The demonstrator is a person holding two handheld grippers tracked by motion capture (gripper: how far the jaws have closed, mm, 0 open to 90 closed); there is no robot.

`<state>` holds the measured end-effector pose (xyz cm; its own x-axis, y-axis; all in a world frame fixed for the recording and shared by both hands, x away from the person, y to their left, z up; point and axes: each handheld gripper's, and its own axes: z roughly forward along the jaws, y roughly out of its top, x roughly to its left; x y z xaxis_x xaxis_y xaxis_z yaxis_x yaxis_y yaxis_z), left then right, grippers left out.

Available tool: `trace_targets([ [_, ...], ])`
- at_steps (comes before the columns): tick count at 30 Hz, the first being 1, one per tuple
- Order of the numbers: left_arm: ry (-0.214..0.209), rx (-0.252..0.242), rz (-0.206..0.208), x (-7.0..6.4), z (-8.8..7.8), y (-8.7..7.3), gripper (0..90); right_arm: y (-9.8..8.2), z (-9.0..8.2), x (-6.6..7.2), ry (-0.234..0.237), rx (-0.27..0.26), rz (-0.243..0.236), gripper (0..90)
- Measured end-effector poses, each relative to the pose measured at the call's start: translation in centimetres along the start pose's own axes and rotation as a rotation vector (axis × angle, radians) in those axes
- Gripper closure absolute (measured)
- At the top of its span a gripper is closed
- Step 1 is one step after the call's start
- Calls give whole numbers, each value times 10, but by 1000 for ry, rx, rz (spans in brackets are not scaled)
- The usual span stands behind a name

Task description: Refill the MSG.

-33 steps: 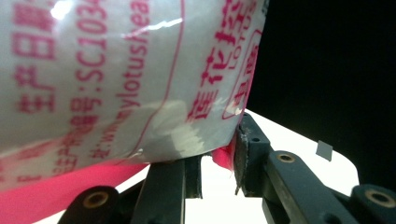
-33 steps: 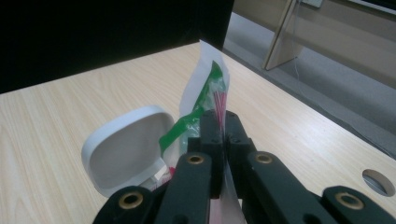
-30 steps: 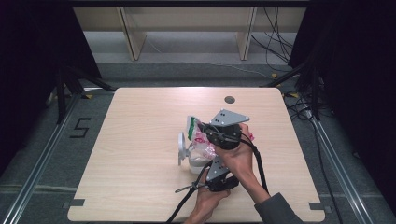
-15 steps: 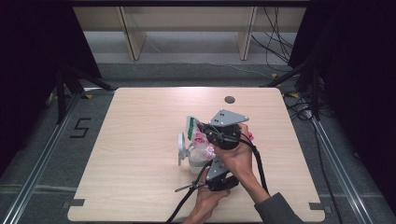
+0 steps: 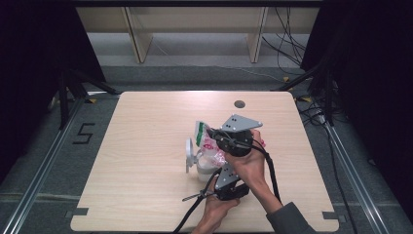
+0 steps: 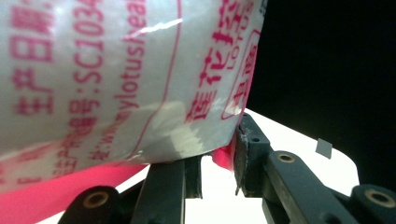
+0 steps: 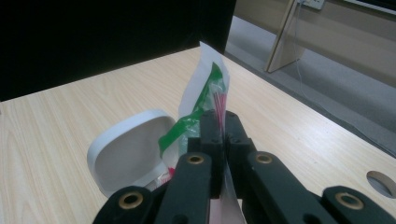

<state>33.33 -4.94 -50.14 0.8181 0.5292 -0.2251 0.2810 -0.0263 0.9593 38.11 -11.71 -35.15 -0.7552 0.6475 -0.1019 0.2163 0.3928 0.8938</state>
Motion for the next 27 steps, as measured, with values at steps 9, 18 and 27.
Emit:
trace_targets([
  [9,6,-5,-1,1,0,2,745,2,3,0,25,4,3,900],
  [18,4,-11,-6,1,0,3,746,3,2,0,5,-9,1,900],
  [27,2,-5,-8,1,0,2,746,3,4,0,-1,2,-16,900],
])
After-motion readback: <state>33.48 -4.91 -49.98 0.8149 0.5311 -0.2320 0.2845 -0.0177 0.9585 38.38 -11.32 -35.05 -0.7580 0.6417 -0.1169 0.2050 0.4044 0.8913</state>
